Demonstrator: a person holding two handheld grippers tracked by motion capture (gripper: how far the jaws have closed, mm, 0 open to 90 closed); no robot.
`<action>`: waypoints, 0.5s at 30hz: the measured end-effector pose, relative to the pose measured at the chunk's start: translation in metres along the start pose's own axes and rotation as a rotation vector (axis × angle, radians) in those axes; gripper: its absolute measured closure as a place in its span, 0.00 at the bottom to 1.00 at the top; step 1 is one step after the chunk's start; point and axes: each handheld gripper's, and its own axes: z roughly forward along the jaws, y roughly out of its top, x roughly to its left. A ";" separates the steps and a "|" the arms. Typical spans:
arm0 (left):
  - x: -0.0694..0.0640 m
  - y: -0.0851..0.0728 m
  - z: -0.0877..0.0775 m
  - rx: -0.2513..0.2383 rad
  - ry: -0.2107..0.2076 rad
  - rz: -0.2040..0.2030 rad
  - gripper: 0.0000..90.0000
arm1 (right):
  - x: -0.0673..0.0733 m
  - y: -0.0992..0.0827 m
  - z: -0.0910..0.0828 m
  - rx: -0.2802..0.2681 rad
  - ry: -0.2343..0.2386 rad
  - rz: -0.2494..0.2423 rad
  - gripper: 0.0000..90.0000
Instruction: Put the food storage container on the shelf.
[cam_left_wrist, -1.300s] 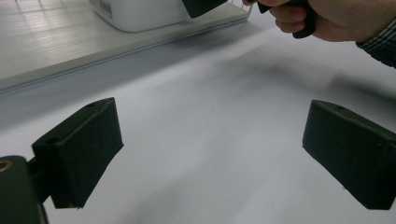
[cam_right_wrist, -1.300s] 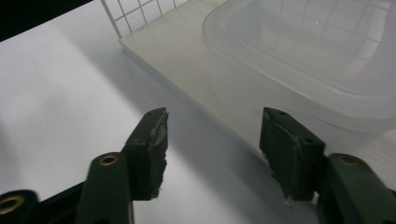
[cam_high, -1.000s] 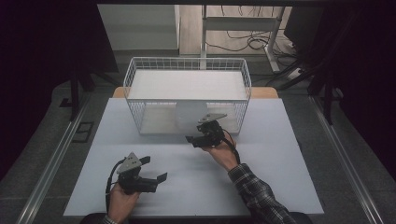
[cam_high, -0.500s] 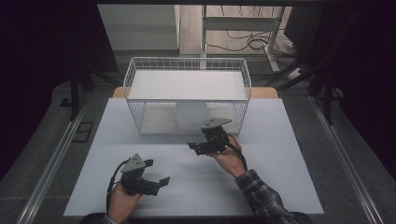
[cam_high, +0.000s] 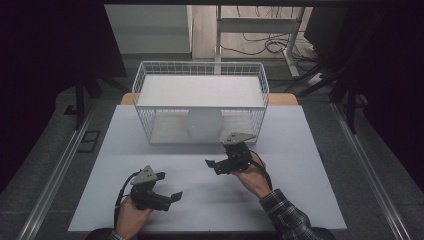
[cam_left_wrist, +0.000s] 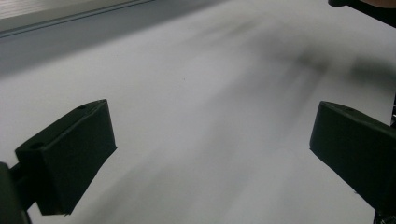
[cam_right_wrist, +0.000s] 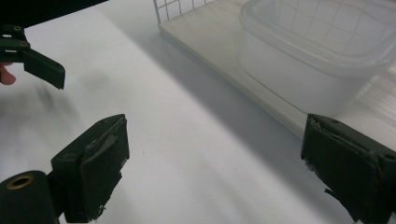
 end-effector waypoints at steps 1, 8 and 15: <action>0.000 0.000 0.000 0.000 0.001 0.000 0.00 | 0.000 -0.001 -0.001 0.001 -0.003 0.001 0.08; 0.000 -0.001 0.001 0.005 0.011 0.020 0.00 | 0.002 -0.009 -0.007 0.012 -0.006 0.006 0.06; 0.000 -0.001 0.000 0.010 -0.001 0.012 0.00 | 0.006 -0.018 -0.015 0.019 0.000 -0.006 0.02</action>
